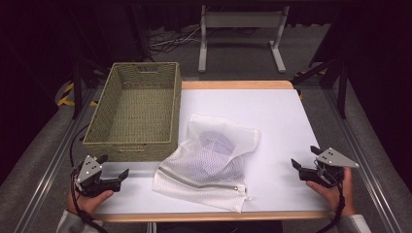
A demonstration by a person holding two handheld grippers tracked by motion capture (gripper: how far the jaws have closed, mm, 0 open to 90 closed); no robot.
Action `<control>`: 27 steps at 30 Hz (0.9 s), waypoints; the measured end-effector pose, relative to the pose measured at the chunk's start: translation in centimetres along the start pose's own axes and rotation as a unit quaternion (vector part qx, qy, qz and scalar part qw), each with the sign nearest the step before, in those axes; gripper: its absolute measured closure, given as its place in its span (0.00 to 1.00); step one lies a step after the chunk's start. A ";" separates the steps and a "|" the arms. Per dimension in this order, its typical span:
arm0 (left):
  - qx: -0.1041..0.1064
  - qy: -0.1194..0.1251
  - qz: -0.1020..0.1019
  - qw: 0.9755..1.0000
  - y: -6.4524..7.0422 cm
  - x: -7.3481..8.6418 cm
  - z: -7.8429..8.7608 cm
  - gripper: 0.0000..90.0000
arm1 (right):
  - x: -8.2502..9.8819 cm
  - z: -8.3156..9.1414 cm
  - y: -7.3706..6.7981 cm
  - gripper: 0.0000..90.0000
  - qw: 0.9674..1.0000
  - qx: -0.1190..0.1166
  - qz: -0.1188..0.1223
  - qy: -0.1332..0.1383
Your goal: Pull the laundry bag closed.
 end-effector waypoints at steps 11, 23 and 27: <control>-0.003 -0.001 -0.004 1.000 0.1 0.0 0.1 0.07 | 0.4 -0.2 0.0 0.18 1.000 0.007 -0.004 0.001; 0.000 0.001 -0.012 1.000 0.3 -0.2 -0.2 0.07 | 0.5 0.1 -0.1 0.17 1.000 0.016 0.003 -0.002; 0.002 -0.001 -0.014 1.000 0.4 -0.3 -0.4 0.07 | 0.6 0.1 0.0 0.17 1.000 0.016 0.001 -0.002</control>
Point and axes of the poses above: each handheld gripper's, and its own axes: z roughly backward along the jaws, x roughly out of its underside, y roughly to its right, the point moved 8 cm from there along -z, roughly forward along the jaws, and after that the axes turned 1 degree about y, right-handed, at the moved point
